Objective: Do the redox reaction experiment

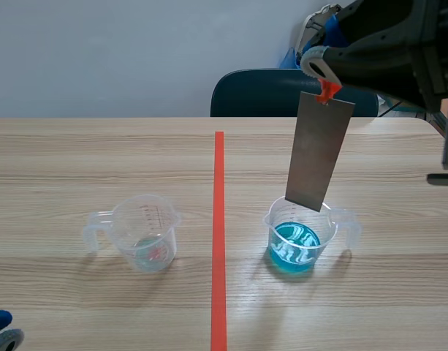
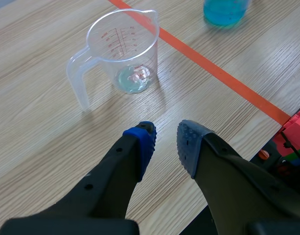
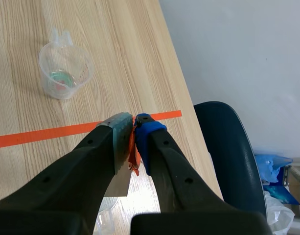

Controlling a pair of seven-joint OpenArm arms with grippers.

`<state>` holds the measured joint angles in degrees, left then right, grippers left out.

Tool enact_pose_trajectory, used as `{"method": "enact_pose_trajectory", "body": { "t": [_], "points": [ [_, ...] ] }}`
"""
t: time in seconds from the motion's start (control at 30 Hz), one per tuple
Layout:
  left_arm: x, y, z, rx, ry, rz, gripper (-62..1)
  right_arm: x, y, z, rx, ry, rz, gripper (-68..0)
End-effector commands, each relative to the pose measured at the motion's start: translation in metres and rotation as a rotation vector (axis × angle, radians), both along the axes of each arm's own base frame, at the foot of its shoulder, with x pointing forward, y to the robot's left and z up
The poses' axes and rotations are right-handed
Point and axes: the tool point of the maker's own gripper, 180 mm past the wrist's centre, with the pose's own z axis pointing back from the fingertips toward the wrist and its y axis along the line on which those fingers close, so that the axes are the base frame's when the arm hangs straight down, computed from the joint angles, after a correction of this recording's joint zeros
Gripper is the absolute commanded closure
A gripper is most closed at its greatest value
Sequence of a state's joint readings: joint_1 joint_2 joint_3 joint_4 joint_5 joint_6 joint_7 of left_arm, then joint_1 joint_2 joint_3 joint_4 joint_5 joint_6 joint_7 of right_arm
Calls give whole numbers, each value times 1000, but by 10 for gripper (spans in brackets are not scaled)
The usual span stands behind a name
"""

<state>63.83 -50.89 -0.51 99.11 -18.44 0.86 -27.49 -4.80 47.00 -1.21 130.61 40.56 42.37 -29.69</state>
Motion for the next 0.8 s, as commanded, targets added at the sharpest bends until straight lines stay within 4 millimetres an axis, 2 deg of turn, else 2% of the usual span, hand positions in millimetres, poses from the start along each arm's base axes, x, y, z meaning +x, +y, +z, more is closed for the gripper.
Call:
{"method": "enact_pose_trajectory", "body": {
  "t": [0.0,0.1,0.23,0.33,0.57,0.77],
  "points": [
    [1,-6,6,-31,-15,5,-201,0,1,5,5,-17,12,-6],
    [2,-5,6,-33,-15,8,-297,0,1,5,5,-17,12,-6],
    [2,-5,7,-33,-15,8,-458,0,1,5,5,-17,12,-6],
    [2,-6,7,-35,-19,7,-534,0,1,5,5,-17,12,-6],
    [3,-5,8,-49,-17,22,-623,0,1,5,5,-17,12,-6],
    [5,-4,9,-53,-17,29,-623,0,1,5,6,-18,12,-6]
  ]
}}
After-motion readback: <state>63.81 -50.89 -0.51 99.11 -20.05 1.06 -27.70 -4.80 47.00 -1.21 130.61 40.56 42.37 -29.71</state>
